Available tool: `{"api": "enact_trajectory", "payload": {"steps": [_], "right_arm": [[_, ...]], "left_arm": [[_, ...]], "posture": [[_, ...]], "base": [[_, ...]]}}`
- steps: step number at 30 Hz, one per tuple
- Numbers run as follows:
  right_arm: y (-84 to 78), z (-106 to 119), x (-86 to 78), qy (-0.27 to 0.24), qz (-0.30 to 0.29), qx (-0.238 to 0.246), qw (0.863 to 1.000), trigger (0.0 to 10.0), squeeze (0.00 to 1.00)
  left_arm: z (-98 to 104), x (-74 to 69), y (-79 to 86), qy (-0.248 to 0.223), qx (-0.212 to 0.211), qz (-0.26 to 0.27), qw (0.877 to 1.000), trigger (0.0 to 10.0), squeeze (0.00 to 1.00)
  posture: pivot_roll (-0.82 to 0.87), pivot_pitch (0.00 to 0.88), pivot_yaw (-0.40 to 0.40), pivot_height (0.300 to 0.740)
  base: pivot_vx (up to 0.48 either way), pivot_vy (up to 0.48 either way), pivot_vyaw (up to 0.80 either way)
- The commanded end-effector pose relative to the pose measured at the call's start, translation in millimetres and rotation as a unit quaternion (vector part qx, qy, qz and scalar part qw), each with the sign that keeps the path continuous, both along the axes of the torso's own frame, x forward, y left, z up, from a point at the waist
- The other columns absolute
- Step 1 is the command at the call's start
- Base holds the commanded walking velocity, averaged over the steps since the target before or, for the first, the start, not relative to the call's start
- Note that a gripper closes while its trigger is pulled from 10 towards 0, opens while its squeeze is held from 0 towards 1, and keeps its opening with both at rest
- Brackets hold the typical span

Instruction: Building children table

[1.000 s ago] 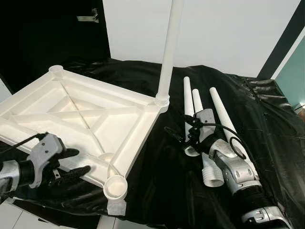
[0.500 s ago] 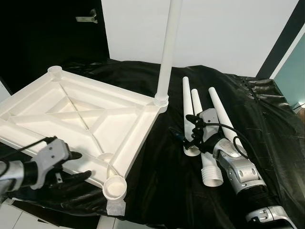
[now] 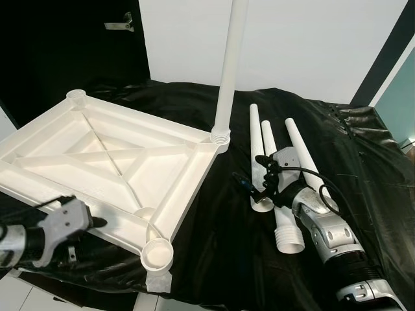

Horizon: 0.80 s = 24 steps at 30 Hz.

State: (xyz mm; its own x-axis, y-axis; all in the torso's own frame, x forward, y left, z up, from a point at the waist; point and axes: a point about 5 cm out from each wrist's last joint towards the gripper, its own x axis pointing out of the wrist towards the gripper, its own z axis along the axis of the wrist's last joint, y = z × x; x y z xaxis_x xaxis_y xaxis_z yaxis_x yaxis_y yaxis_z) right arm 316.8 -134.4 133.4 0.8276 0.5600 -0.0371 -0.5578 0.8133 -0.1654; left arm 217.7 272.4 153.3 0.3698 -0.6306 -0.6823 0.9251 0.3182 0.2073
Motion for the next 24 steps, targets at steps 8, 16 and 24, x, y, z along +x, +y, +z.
{"api": "enact_trajectory", "payload": {"steps": [8, 16, 24], "right_arm": [[-1.1, 5, 4.3, -0.005, -0.005, -0.003, 1.0, 10.0, 0.0], [10.0, 1, -5.3, 0.002, 0.002, 0.008, 1.0, 10.0, 0.0], [6.7, -2, -7.9, 0.006, -0.008, 0.01, 1.0, 10.0, 0.0]], "left_arm": [[-15, 13.4, -13.5, 0.031, 0.062, -0.076, 0.995, 10.0, 0.0], [-11, 30.1, -22.4, 0.032, 0.058, -0.06, 0.996, 10.0, 0.0], [-7, 32.2, -23.6, 0.035, 0.051, -0.06, 0.996, 0.0, 0.0]], "posture": [[0.1, 0.0, -0.038, 0.74], [0.09, 0.0, -0.022, 0.74], [0.09, 0.0, -0.007, 0.74]], "base": [[0.0, 0.0, 0.0], [0.0, 0.0, 0.0], [0.0, 0.0, 0.0]]}}
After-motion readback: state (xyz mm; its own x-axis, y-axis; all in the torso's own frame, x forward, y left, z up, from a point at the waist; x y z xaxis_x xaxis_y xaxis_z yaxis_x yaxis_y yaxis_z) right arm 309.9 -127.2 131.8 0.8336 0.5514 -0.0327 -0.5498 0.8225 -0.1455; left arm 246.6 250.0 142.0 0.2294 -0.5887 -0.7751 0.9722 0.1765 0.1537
